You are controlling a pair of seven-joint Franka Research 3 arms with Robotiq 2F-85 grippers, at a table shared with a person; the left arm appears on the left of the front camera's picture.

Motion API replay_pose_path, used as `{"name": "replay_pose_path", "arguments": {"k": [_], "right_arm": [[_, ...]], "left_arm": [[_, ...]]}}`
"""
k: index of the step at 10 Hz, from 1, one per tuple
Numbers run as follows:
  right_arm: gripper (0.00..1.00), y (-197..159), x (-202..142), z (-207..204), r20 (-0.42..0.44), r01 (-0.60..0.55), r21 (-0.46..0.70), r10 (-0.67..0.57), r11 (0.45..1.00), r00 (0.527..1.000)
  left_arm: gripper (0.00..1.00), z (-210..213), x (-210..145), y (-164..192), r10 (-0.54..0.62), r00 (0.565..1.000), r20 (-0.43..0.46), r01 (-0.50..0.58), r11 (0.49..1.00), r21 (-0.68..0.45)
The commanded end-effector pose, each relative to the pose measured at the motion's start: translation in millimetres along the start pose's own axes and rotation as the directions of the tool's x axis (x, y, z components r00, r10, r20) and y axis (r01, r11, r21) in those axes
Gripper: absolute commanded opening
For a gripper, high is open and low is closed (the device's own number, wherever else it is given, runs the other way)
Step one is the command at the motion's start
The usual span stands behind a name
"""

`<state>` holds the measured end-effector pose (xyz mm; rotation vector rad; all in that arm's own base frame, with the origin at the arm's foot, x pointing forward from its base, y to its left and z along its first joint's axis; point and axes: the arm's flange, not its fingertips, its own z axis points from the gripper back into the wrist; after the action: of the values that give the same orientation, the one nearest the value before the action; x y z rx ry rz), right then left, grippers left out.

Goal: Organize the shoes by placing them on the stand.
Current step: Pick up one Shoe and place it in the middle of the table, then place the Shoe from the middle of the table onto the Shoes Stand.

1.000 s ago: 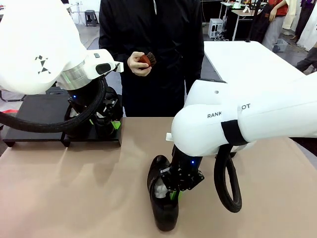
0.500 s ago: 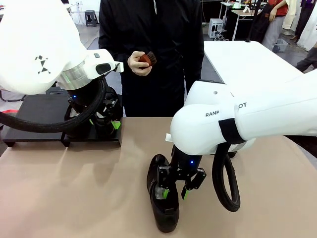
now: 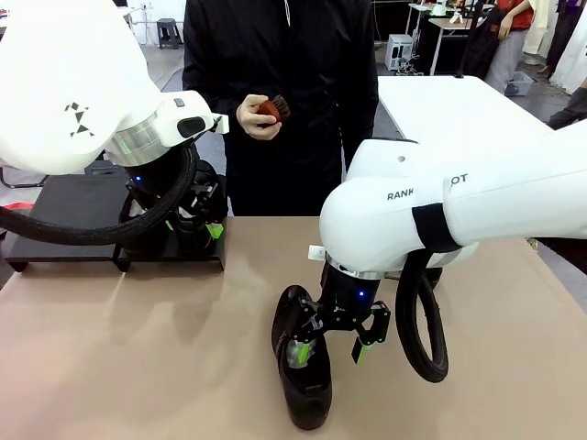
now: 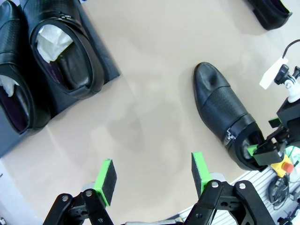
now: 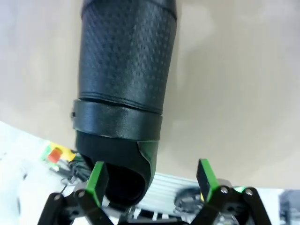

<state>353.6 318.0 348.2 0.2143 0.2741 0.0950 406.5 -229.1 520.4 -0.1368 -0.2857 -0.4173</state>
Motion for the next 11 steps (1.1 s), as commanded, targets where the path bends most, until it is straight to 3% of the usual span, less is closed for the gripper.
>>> {"name": "replay_pose_path", "arguments": {"k": [1, 11], "right_arm": [[1.00, 4.1, 1.4, 0.4, 0.070, 0.012, 0.019, -0.013, 1.000, 0.997], [1.00, 2.6, 3.4, 1.5, 0.052, -0.001, 0.014, 0.001, 1.000, 0.999]], "left_arm": [[0.83, 1.2, 0.8, 1.4, 0.001, 1.000, 0.003, -0.001, 1.000, -0.003], [0.83, 1.2, 0.8, 1.4, 0.001, 1.000, 0.003, -0.001, 1.000, -0.003]]}}
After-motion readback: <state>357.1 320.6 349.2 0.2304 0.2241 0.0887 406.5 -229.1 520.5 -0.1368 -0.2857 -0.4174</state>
